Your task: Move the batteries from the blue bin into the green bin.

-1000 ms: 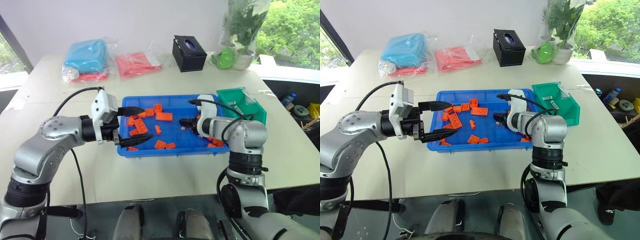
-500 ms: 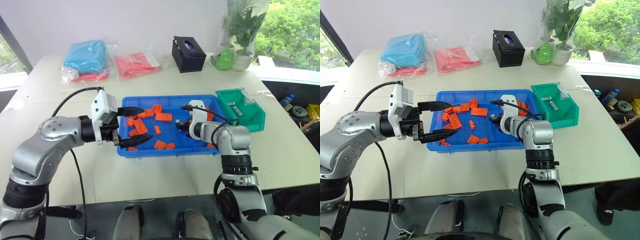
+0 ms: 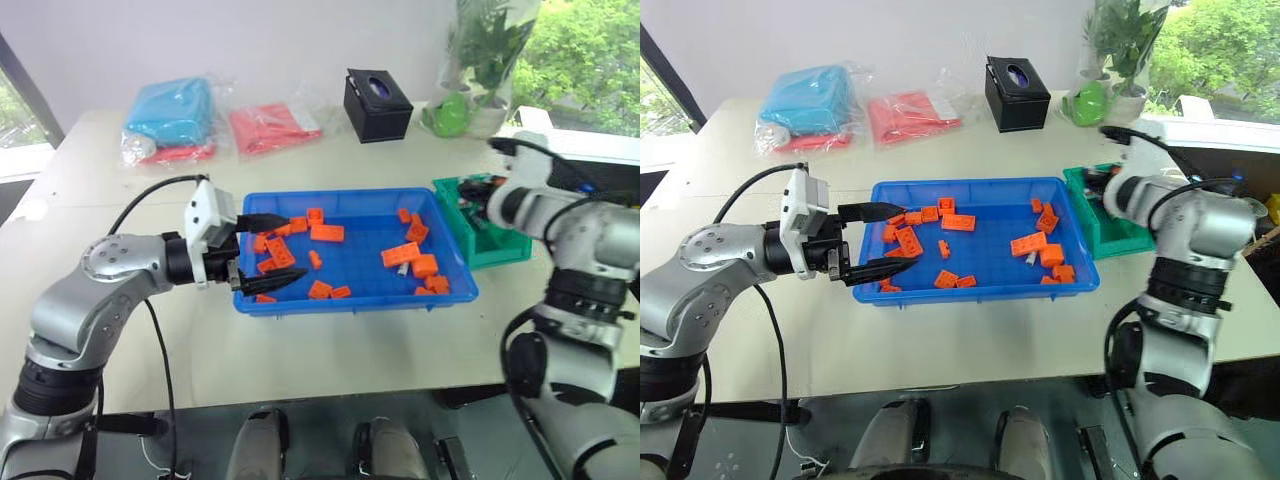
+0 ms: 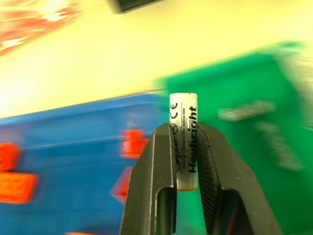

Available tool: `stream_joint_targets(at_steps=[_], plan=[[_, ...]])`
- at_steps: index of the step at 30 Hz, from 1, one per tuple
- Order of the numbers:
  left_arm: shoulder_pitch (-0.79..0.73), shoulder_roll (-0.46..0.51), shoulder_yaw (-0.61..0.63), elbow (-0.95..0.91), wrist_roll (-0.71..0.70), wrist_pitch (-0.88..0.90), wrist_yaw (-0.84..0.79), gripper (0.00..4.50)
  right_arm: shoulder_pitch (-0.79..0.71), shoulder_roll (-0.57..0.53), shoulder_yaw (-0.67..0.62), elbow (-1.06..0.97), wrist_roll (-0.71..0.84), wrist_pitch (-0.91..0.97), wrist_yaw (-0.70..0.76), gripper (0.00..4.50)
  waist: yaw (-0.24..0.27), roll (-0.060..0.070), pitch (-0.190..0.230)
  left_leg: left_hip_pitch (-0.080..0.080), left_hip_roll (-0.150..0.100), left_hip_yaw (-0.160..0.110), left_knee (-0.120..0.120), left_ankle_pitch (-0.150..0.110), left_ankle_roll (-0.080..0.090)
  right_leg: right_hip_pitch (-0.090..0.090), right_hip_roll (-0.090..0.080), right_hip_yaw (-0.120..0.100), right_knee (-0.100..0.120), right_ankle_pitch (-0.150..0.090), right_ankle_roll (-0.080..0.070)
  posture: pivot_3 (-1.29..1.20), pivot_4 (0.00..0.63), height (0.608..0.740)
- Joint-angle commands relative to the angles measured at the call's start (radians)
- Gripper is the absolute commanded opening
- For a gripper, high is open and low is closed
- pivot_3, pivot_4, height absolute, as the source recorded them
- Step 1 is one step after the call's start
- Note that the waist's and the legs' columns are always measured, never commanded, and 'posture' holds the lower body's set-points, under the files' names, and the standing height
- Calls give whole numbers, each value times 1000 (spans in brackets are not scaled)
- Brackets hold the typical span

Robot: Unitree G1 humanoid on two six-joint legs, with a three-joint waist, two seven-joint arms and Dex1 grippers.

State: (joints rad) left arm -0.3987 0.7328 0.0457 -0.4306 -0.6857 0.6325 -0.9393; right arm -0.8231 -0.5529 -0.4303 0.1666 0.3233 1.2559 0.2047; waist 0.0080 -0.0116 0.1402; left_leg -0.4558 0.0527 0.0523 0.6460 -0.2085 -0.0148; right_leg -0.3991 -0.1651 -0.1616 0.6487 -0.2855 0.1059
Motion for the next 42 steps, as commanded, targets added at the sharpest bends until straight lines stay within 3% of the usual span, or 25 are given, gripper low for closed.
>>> stream_joint_targets(at_steps=[1, 2, 3, 6, 7, 11, 14, 19, 29, 36, 39, 42], plan=[[-25, -6, 1, 2, 6, -29, -12, 4500, -3, -53, -14, 58, -12, -67, 15, 72, -1, 1, 0, 0, 0, 0, 0, 0, 0, 0, 0, 0, 0, 0, 0, 0, 150, 651], [-28, -8, -2, 6, 9, -31, -15, 4500, 1, -57, -15, 73, -5, -66, 22, 72, -1, 1, 0, 0, 0, 0, 0, 0, 0, 0, 0, 0, 0, 0, 0, 0, 150, 651], [-31, -9, -4, 10, 11, -34, -18, 4500, 5, -59, -10, 83, 0, -67, 29, 1104, -2, 1, 0, 0, 0, 0, 0, 0, 0, 0, 0, 0, 0, 0, 0, 0, 150, 651], [-39, -13, -9, 15, 16, -36, -21, 4500, 26, -80, 46, 94, -14, -130, 74, 2526, -2, 1, 0, 0, 0, 0, 0, 0, 0, 1, 0, 0, 0, 0, 0, 0, 150, 651], [-41, -14, -10, 15, 16, -36, -22, 4500, 38, -98, 80, 87, -24, -182, 113, 2810, -1, 1, 1, 0, 0, 0, 1, 0, 0, 1, 0, 0, 0, 0, 0, 0, 150, 651], [-36, -14, -9, 6, 17, -33, -26, 4500, 96, -248, 358, -22, -99, -559, 496, 2810, 4, 5, 3, 0, 0, 0, 1, 0, 0, 1, -1, 0, -1, 0, 0, 0, 150, 651], [-39, -14, -11, 9, 21, -34, -28, 4500, 84, -308, 468, -22, -102, -702, 725, 2810, 0, 3, 2, 0, 0, 0, 1, 0, 0, 0, -1, 1, -1, -3, 4, 0, 150, 651], [-43, -18, -14, 8, 22, -32, -24, 4500, -6, -297, 609, 123, -164, -884, 960, 4451, -3, 2, 2, 1, 1, 0, 1, 0, 0, 1, 0, 0, -1, -2, 4, 0, 150, 651], [-29, 1, 0, -26, 12, -20, -24, 4500, -117, -171, 765, 480, -308, -1114, 1158, 4451, 4, 1, 2, 2, 0, 0, 2, 0, 0, 2, -1, 0, 0, 0, 0, 0, 150, 651], [-18, 6, 15, -50, 0, -7, 1, 4500, -178, -102, 760, 694, -387, -1183, 1102, 4451, 2, 1, 2, 2, 0, 0, 3, 1, -1, 3, -1, 0, 1, 0, 0, 0, 150, 651], [-14, 9, 19, -57, -3, -2, 7, 4500, -191, -89, 749, 752, -399, -1194, 1093, 3624, 3, 1, 2, 3, 0, 0, 2, 1, -1, 4, -1, 0, 1, 0, 0, 0, 150, 651], [-13, 15, 23, -59, -7, 1, 10, 4500, -193, -84, 734, 765, -388, -1183, 1117, 2147, 5, 1, 2, 3, 0, 0, 3, 1, -1, 5, -1, 0, 1, 0, 0, 0, 150, 651]])
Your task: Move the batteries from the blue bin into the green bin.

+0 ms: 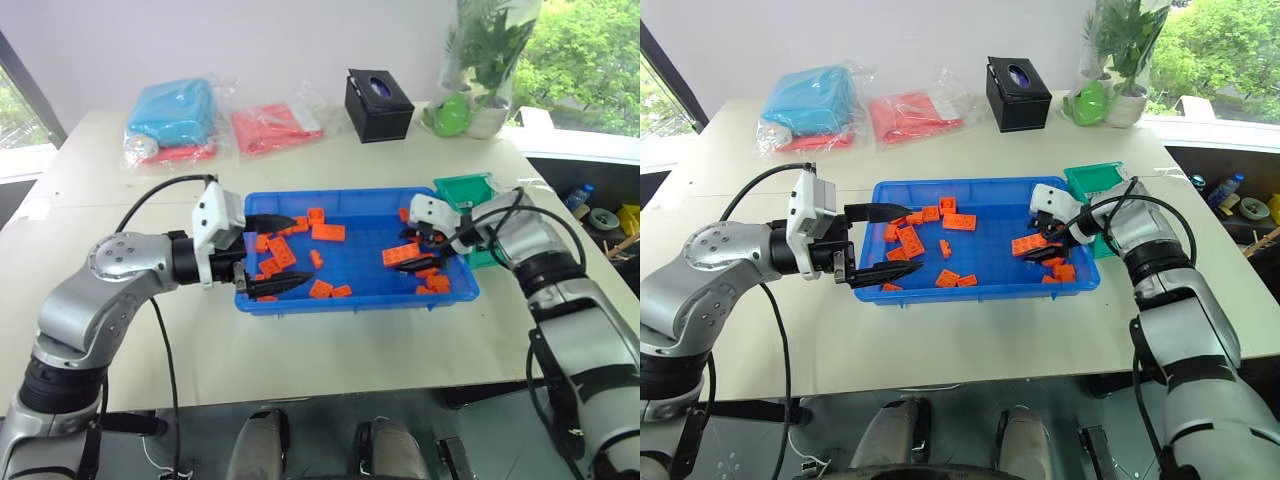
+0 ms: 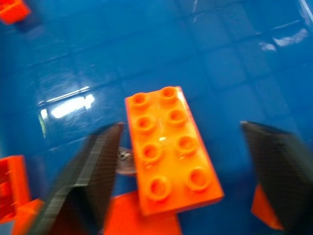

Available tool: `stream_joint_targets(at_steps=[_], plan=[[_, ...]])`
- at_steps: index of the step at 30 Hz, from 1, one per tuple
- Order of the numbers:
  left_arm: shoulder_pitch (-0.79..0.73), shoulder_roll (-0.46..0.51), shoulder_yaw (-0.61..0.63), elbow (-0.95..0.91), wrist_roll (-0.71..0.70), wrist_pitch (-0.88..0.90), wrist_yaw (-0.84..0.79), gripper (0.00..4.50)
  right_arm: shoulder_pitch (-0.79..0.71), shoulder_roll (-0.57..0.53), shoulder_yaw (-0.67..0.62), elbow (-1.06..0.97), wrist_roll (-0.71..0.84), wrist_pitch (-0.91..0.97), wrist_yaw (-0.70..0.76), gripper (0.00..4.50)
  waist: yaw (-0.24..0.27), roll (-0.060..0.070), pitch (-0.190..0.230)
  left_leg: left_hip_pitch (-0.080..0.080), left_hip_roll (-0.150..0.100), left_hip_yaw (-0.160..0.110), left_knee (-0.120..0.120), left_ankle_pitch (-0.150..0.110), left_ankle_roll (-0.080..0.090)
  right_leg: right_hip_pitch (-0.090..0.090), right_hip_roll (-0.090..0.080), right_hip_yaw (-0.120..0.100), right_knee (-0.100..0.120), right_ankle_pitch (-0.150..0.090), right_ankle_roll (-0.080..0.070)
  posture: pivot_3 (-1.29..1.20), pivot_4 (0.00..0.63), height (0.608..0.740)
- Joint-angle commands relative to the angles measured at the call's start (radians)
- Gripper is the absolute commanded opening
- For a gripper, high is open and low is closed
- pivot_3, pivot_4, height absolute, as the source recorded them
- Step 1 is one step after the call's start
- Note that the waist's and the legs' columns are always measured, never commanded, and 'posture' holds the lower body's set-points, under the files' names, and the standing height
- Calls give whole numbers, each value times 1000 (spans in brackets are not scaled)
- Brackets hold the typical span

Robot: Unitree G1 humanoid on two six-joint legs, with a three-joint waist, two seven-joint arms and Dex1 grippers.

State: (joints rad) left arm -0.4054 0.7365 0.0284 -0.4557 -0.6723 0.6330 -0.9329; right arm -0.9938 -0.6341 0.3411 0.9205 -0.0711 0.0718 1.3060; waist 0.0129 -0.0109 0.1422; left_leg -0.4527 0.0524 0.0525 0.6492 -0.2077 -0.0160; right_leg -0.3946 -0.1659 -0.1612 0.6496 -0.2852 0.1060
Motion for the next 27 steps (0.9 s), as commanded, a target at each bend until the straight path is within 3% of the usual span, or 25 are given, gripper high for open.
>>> stream_joint_targets(at_steps=[1, 2, 6, 13, 19, 20, 27], plan=[[-7, 14, 41, -32, -22, 1, 3, 4500, -22, -2, -40, 10, 5, 3, 16, 1736, 0, 0, 0, 0, 0, 0, 0, 0, 0, 0, 0, 0, 0, 0, 0, 0, 150, 651], [-9, 15, 42, -30, -23, 1, 3, 4500, -20, -1, -43, 6, 3, 3, 15, 1221, 0, 0, 0, 0, 0, 0, 0, 0, 0, 0, 0, 0, 0, 0, 0, 0, 150, 651], [-28, 13, 42, -11, -22, -1, 3, 4500, -2, 13, -54, -53, 13, 14, 13, 1245, -2, 0, 0, 1, 0, 0, 0, 0, 0, 0, 0, 0, 0, 0, 0, 0, 150, 651], [-45, -2, 20, 8, -6, -16, -5, 4500, 72, 222, -67, -390, 48, 235, -155, 1245, -21, -1, 0, 4, 1, 0, -2, 0, 0, 1, 0, 0, 4, 0, 0, 0, 150, 651], [-63, -7, 16, 15, -5, -12, -7, 4500, 130, 306, -89, -557, -5, 438, -391, 4177, -1, -2, -1, 4, 0, -1, -1, 0, -1, 1, 0, 0, 3, 0, 0, 0, 150, 651], [-61, -6, 18, 14, -6, -11, -8, 4500, 154, 296, -113, -628, 4, 517, -416, 4424, 2, -2, -1, 3, 0, -1, -1, 0, -1, 1, 0, 0, 3, 0, 0, 0, 150, 651], [-30, -4, 28, 4, -8, -13, -10, 4500, 319, 313, -378, -1196, 89, 1291, -601, 4424, 1, -3, -2, 2, 0, -2, -1, 0, -1, 1, 0, 0, 2, 0, 0, 0, 150, 651]])
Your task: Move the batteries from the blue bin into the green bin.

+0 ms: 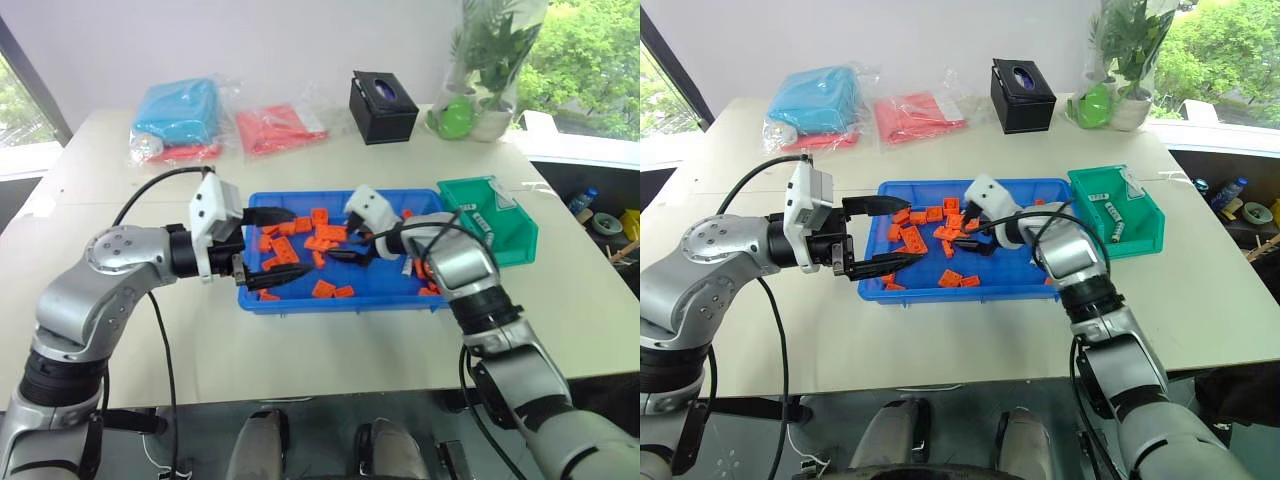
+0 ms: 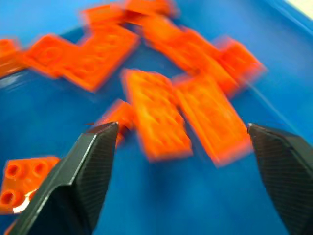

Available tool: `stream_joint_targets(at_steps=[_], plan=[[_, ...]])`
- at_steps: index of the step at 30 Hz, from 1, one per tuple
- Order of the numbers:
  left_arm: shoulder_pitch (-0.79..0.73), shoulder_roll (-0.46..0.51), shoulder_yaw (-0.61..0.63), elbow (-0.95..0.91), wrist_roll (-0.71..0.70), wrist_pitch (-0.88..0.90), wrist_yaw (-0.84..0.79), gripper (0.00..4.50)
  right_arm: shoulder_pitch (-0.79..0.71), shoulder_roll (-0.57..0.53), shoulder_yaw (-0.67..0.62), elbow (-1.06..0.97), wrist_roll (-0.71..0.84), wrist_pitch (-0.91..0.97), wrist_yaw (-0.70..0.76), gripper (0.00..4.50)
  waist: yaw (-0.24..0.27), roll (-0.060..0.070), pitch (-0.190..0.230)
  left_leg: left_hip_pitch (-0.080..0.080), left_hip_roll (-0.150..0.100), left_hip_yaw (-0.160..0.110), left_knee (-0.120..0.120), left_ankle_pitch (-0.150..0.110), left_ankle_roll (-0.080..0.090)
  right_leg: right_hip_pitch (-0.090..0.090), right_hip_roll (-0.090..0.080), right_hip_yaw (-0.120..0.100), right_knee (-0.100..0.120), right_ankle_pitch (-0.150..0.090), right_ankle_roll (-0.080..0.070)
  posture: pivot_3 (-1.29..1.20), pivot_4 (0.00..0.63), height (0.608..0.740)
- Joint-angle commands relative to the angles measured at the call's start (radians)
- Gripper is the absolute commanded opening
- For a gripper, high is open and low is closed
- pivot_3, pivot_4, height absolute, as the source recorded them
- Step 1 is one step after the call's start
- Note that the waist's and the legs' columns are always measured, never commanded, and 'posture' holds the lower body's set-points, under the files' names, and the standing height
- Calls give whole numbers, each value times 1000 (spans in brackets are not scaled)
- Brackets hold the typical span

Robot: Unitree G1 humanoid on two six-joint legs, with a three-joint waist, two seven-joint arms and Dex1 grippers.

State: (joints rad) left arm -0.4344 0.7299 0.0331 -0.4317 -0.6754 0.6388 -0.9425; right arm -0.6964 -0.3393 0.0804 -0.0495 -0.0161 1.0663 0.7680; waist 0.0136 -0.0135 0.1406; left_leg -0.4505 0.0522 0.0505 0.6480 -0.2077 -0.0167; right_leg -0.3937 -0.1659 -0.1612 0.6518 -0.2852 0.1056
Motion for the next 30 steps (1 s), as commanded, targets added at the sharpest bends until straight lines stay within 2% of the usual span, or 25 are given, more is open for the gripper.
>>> stream_joint_targets(at_steps=[1, 4, 11, 20, 30], plan=[[0, 1, 22, -17, -4, -20, -1, 4500, 39, 27, -149, -297, 38, 409, -82, 4424, 0, 0, 0, 0, 0, 0, 0, 0, 0, 0, 0, 0, 0, 0, 0, 0, 150, 651], [-3, -3, 16, -10, -1, -23, -3, 4500, 81, 49, -208, -403, 63, 545, -130, 4424, -2, 0, 0, 2, 1, 0, -1, 0, 0, 0, 0, 0, 0, 0, 0, 0, 150, 651], [-33, -16, -2, 23, 13, -33, -20, 4500, 171, 57, -290, -447, 149, 548, -233, 4424, 1, 0, 0, 2, 1, 1, -2, -2, -2, 0, 0, 0, -2, 0, 0, 0, 150, 651], [-35, -13, -4, 25, 18, -40, -30, 4500, 191, 14, -308, -383, 217, 548, -343, 4424, -1, 0, 0, 2, 1, 1, -2, -1, 0, 0, 0, 0, -2, 0, 0, 0, 150, 651], [-21, -12, 5, 6, 20, -41, -19, 4500, 130, 44, -256, -202, 225, 486, -415, 4424, 1, -1, -1, 1, 1, 0, -2, -1, 0, 1, 0, 0, -3, -1, -2, 0, 150, 651]])
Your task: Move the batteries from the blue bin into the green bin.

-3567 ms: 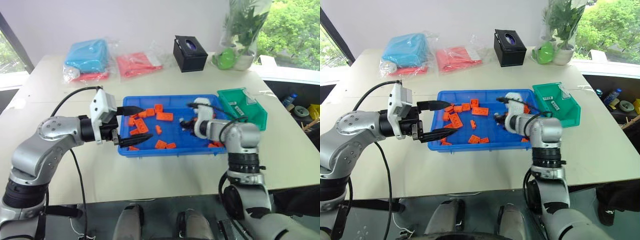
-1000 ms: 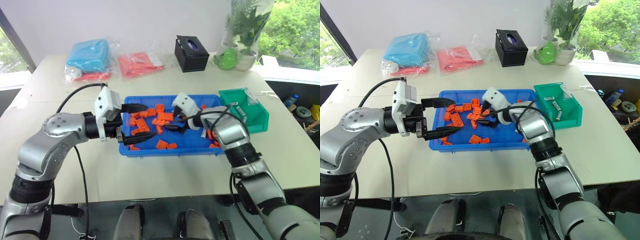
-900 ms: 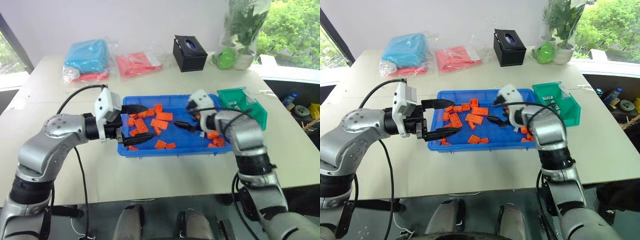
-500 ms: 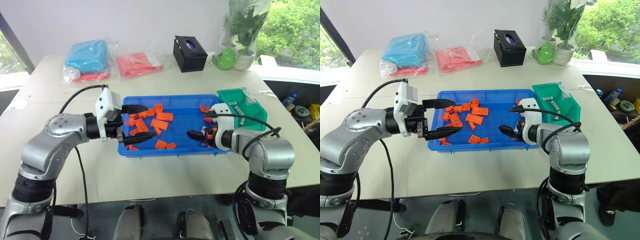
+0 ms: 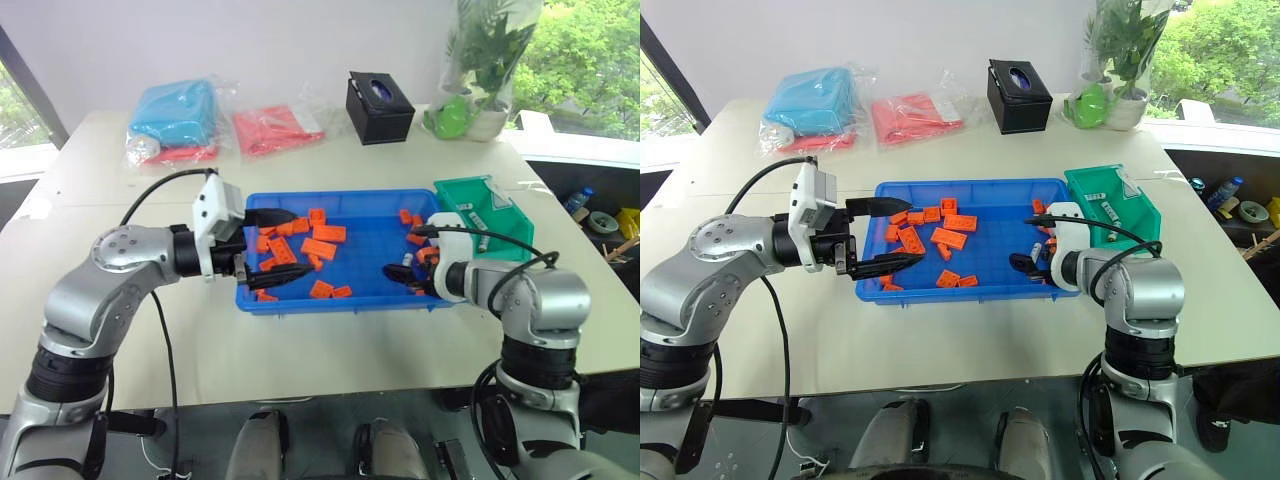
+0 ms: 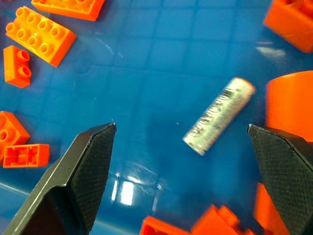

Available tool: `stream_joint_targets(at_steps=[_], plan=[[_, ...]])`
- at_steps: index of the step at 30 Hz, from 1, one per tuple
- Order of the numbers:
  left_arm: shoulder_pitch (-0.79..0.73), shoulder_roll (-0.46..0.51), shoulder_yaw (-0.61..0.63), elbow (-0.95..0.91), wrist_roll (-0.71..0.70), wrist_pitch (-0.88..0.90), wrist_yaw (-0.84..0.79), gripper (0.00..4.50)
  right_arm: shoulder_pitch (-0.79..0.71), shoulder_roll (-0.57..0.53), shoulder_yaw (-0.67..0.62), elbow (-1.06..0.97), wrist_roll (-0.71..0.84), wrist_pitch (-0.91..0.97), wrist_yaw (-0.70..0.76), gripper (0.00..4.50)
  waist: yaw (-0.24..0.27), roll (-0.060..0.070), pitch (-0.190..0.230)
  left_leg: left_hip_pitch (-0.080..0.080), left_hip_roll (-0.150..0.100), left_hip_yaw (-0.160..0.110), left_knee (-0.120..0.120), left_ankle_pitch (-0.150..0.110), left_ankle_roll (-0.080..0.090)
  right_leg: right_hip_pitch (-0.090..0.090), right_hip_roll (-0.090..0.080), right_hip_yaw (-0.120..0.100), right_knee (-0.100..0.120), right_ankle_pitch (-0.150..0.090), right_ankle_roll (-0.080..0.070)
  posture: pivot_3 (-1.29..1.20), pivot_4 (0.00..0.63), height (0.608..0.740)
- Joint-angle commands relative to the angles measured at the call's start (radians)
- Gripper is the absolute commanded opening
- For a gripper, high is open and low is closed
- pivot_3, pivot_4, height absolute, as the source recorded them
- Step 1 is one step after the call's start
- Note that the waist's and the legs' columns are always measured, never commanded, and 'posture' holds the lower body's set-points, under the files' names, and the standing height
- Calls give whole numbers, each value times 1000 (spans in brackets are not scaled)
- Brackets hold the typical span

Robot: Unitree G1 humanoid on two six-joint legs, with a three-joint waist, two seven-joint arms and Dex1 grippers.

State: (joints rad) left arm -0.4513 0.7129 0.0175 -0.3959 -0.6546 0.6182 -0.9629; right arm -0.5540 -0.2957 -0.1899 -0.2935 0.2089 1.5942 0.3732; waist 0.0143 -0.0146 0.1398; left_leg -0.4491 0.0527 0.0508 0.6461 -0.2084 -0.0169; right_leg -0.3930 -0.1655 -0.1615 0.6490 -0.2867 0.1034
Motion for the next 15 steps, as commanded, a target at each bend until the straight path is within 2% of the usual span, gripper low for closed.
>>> stream_joint_targets(at_steps=[1, 7, 8, 10, 15], plan=[[-5, 5, 21, -31, -1, -20, 3, 4500, -14, 2, 20, 58, 1, -56, -25, 4424, 0, 0, 0, 0, 0, 0, 0, 0, 0, 0, 0, 0, 0, 0, 0, 0, 150, 651], [1, 4, 25, -35, 2, -27, 9, 4500, 6, -8, 77, 125, 8, -148, -34, 4424, -2, -2, -1, 0, 0, 0, 0, 0, 0, 0, 0, 0, 0, 0, 0, 0, 150, 651], [1, 4, 25, -36, 2, -28, 10, 4500, 10, -7, 79, 130, 10, -154, -36, 4201, -2, -2, -1, 0, 0, 0, 0, -1, -1, 0, 0, 0, 0, 0, 0, 0, 150, 651], [2, 4, 26, -37, 1, -29, 12, 4500, 16, -3, 78, 130, 17, -161, -37, 3573, -1, -2, -1, 0, 0, 0, 0, -1, -1, 0, 0, 0, 0, 0, 0, 0, 150, 651], [-6, 6, 29, -26, 0, -30, 9, 4500, 15, 3, 70, 86, 37, -129, -41, 1090, -2, -2, -1, 0, 0, 0, 0, -1, -1, 0, 0, 0, 0, 0, 0, 0, 150, 651]])
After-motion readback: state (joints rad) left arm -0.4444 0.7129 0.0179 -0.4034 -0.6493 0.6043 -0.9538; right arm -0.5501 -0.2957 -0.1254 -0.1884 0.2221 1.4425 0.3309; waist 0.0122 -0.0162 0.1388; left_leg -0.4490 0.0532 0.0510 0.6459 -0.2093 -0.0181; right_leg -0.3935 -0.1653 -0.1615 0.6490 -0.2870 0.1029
